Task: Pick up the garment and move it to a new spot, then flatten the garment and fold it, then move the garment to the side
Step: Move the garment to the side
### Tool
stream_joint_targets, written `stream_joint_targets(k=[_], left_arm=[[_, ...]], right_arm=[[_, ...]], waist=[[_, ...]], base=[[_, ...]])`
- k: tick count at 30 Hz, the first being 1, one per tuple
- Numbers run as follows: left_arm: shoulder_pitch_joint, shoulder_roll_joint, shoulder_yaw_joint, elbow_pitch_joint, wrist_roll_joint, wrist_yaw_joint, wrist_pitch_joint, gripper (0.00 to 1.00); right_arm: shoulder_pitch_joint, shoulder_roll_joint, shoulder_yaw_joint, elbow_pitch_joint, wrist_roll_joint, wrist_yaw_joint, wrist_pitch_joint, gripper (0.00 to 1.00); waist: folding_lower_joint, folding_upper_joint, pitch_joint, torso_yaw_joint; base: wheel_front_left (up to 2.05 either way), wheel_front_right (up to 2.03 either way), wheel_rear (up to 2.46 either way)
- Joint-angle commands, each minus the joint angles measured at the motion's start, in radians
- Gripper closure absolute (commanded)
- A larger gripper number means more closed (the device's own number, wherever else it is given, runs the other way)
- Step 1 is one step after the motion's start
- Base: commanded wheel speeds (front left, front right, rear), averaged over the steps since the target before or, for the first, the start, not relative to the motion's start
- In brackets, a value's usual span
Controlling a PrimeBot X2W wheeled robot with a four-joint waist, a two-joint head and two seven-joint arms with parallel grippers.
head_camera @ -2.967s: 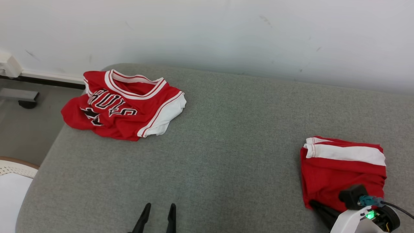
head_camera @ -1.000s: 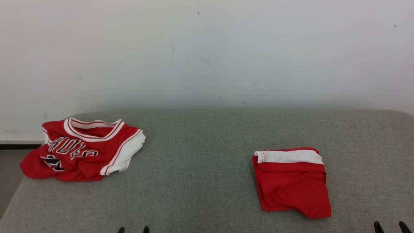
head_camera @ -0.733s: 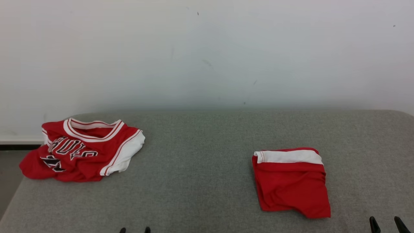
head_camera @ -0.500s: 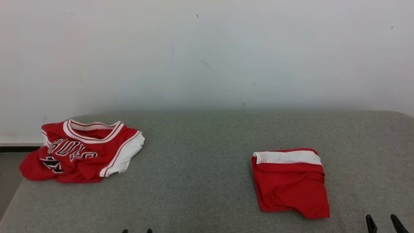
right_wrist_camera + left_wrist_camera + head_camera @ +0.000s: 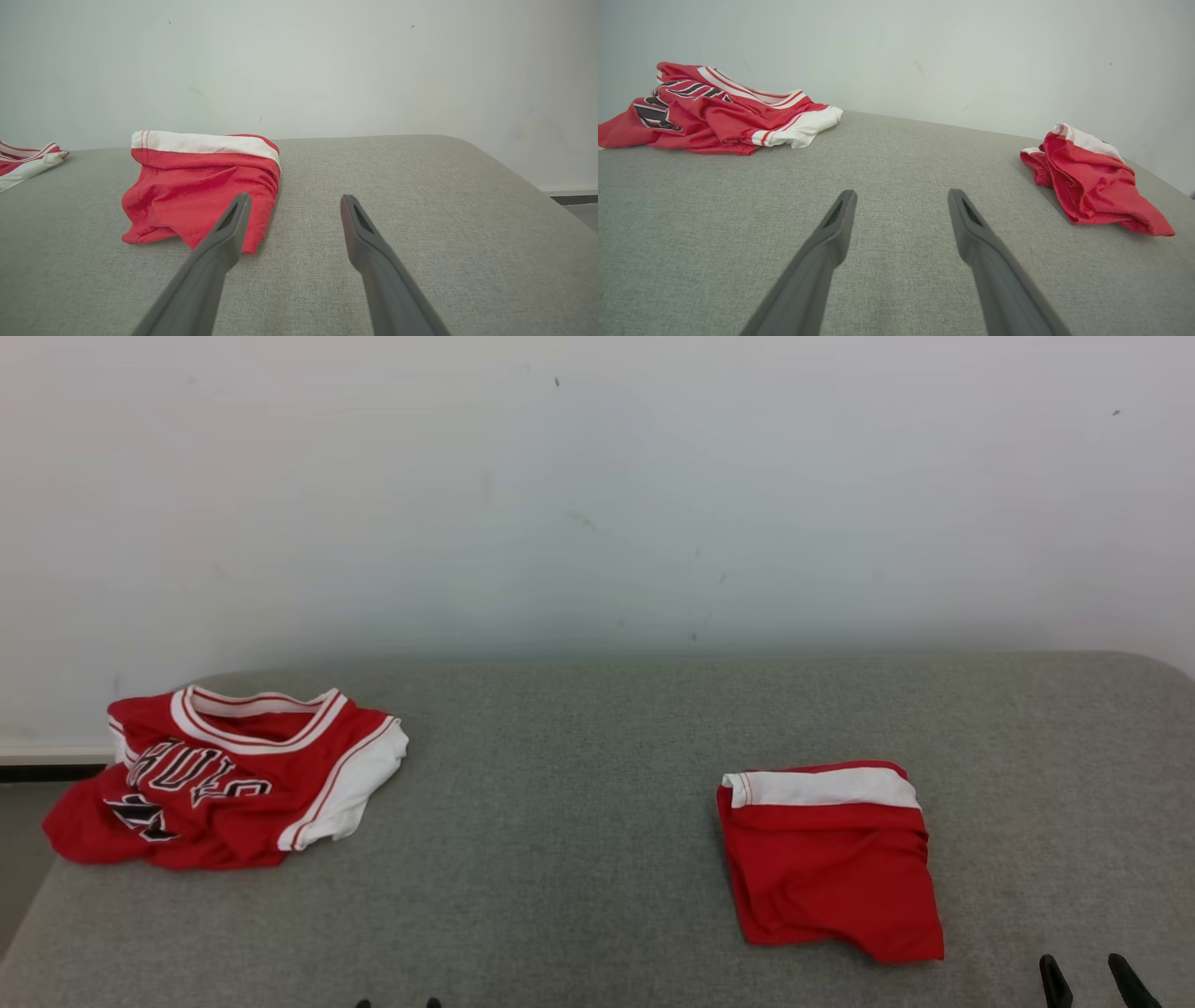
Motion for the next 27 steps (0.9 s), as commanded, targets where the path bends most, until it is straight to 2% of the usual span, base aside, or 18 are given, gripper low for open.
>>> stream_joint_targets(k=[1, 4, 6, 14, 19, 27], left_arm=[[0.005, 0.003, 0.001, -0.003, 0.0, 0.002, 0.0, 0.0], [0.001, 0.003, -0.003, -0.003, 0.005, -0.001, 0.0, 0.0], [-0.007, 0.003, -0.008, -0.001, 0.012, -0.005, 0.0, 0.0], [-0.052, 0.003, -0.025, -0.003, 0.037, -0.02, 0.0, 0.0], [-0.102, 0.003, -0.051, -0.018, 0.048, -0.027, 0.0, 0.0], [-0.172, 0.003, -0.1, -0.021, 0.045, -0.016, 0.0, 0.0]], right_arm=[[-0.005, -0.001, 0.003, 0.007, 0.02, -0.002, -0.003, 0.0], [-0.038, -0.012, 0.044, 0.047, 0.099, -0.002, 0.0, 0.0], [-0.079, -0.03, 0.079, 0.067, 0.178, -0.002, 0.04, 0.0], [-0.273, -0.105, 0.168, 0.141, 0.441, -0.002, 0.339, 0.0], [-0.39, -0.118, 0.203, 0.218, 0.498, -0.002, 0.435, 0.0], [-0.503, -0.122, 0.243, 0.32, 0.573, -0.002, 0.504, 0.0]], waist=[[-0.0001, 0.0, 0.003, -0.002], [-0.0001, 0.0, 0.018, -0.006], [-0.0001, 0.0, 0.031, -0.008], [-0.0001, 0.0, 0.096, 0.023], [-0.0001, 0.0, 0.16, 0.07], [-0.0001, 0.0, 0.246, 0.132]], base=[[0.0, 0.0, 0.0], [0.0, 0.0, 0.0], [0.0, 0.0, 0.0], [0.0, 0.0, 0.0], [0.0, 0.0, 0.0], [0.0, 0.0, 0.0]])
